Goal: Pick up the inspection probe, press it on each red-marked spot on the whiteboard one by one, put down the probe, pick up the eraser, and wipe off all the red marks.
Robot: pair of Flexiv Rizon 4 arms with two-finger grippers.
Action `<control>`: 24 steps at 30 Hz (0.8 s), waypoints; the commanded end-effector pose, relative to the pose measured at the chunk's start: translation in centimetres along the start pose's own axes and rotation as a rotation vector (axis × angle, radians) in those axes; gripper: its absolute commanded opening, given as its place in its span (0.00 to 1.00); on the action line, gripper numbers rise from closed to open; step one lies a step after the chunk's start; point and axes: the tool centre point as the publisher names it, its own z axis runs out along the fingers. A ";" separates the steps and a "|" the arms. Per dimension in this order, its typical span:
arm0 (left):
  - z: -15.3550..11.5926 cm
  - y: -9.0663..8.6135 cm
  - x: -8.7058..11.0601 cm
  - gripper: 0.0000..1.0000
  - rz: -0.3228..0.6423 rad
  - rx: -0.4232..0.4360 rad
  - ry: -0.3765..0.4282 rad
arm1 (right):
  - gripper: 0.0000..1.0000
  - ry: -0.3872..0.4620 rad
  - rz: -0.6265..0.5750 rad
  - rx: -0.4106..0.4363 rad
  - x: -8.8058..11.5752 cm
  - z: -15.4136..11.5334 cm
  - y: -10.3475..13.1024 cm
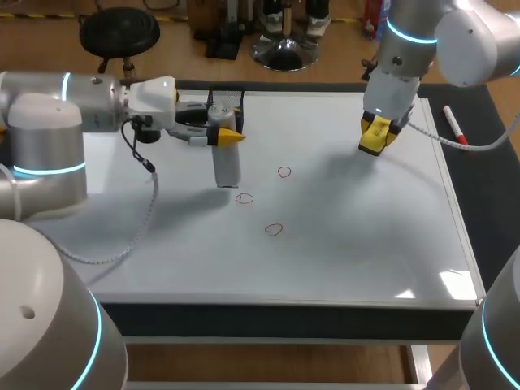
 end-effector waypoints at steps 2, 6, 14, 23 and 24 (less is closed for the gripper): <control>0.9 0.3 0.6 0.00 -0.006 0.003 -0.027 | 0.00 0.003 -0.002 0.001 0.0 -0.1 -0.1; 1.3 0.5 0.9 0.00 -0.014 -0.001 -0.028 | 0.00 0.003 -0.002 0.001 0.0 -0.1 -0.1; 1.9 1.1 1.0 0.00 -0.021 -0.003 -0.020 | 0.00 0.003 -0.002 0.001 0.0 -0.1 -0.1; 2.4 2.1 1.0 0.00 -0.038 0.007 -0.011 | 0.00 0.003 -0.002 0.001 0.0 -0.1 -0.1; 2.4 2.2 1.0 0.00 -0.036 0.007 -0.009 | 0.00 0.003 -0.002 0.001 0.0 -0.1 -0.1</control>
